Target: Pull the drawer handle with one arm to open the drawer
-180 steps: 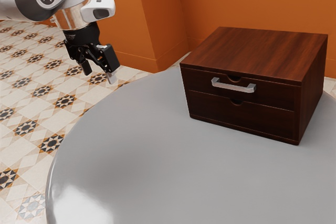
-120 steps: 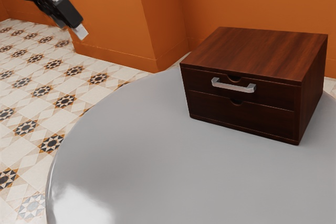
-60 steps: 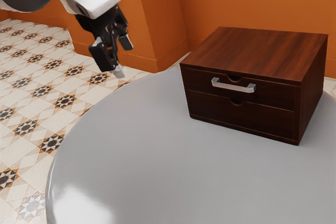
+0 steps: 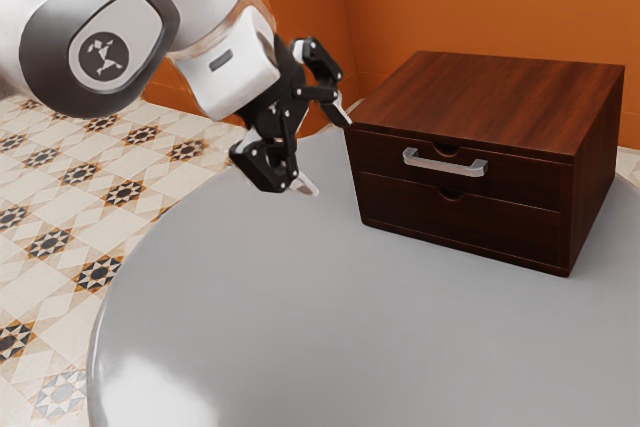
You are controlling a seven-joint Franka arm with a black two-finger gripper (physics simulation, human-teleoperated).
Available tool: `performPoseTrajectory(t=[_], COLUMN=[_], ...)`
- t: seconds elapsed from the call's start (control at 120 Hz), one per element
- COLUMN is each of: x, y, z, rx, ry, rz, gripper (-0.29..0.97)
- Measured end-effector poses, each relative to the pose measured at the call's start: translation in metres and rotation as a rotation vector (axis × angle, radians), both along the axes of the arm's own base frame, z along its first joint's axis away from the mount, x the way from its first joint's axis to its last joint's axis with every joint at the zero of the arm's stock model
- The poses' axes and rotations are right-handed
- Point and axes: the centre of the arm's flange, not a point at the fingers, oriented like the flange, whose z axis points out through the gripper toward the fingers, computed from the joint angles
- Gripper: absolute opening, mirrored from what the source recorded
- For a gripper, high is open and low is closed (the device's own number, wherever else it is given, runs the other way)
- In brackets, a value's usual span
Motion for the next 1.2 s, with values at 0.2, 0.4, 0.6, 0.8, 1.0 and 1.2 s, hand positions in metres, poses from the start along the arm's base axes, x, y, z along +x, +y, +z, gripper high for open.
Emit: performPoseTrajectory(t=[0.2,0.4,0.6,0.8,1.0,1.2], x=[0.032,0.067,0.097,0.126,0.149,0.175], y=[0.001,0.002,0.001,0.034,0.040,0.042], z=[-0.053,-0.075,-0.084,-0.088,-0.089,-0.105], rx=[0.005,-0.015,-0.027,-0.031,-0.036,-0.039], ry=[0.016,-0.016,-0.042,-0.060,-0.084,-0.085], rz=[-0.020,-0.024,-0.029,0.021,0.025,0.022], gripper=[0.58,0.47,0.39,0.38,0.37,0.36])
